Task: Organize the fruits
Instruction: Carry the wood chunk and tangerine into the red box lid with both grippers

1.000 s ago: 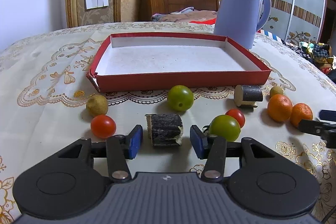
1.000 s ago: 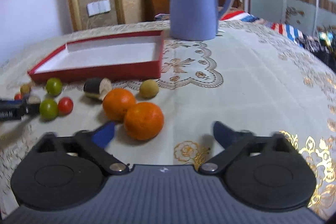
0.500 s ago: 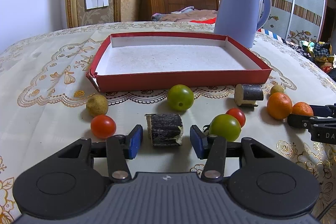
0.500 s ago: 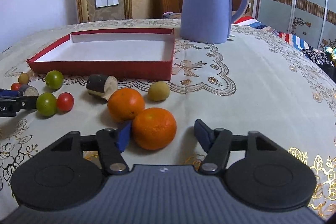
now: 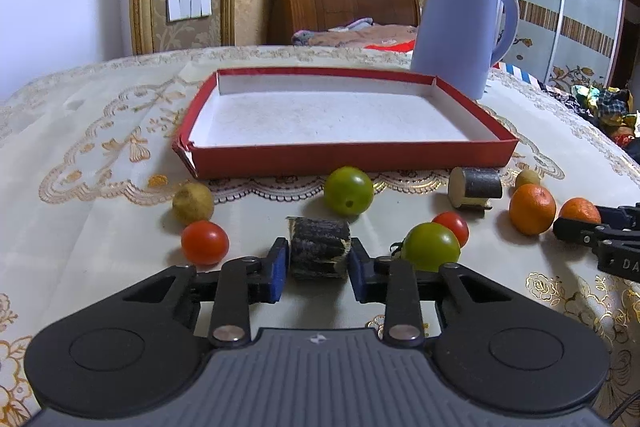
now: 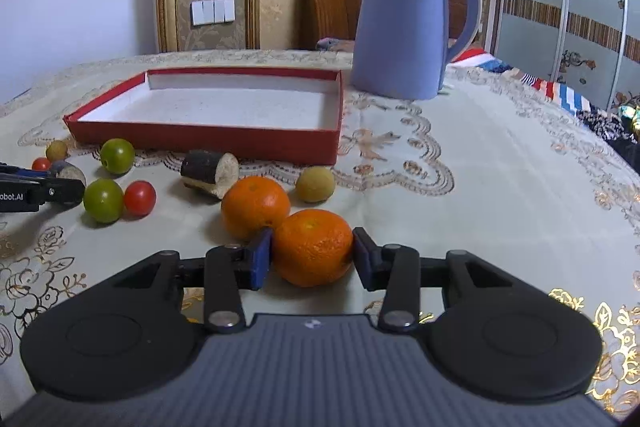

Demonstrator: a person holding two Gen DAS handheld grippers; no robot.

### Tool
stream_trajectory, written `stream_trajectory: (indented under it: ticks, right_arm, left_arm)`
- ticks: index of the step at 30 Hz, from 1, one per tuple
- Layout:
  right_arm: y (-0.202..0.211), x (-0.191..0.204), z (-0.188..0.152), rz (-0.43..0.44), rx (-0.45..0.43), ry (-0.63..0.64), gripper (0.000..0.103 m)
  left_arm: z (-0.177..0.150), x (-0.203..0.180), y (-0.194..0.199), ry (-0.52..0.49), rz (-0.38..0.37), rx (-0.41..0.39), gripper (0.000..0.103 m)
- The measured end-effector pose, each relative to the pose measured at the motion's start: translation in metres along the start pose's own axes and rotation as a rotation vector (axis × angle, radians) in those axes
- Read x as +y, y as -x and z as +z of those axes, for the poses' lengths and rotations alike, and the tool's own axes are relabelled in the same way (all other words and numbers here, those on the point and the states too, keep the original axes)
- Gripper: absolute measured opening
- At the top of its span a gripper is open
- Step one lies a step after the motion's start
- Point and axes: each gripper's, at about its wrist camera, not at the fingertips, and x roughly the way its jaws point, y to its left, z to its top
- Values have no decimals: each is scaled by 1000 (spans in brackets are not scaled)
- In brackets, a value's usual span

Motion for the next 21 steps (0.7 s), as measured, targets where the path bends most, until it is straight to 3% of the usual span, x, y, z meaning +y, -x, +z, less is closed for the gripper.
stream_trajectory:
  ticks: [13,21]
  right_arm:
    - [15,11,39,-10,-129,66,40]
    - [-21,19,75,11,-142,39,40]
  left_arm:
    - [25,-1,6,-15,37,-34,29]
    - [61,-9,-3,-30,44,-83,29]
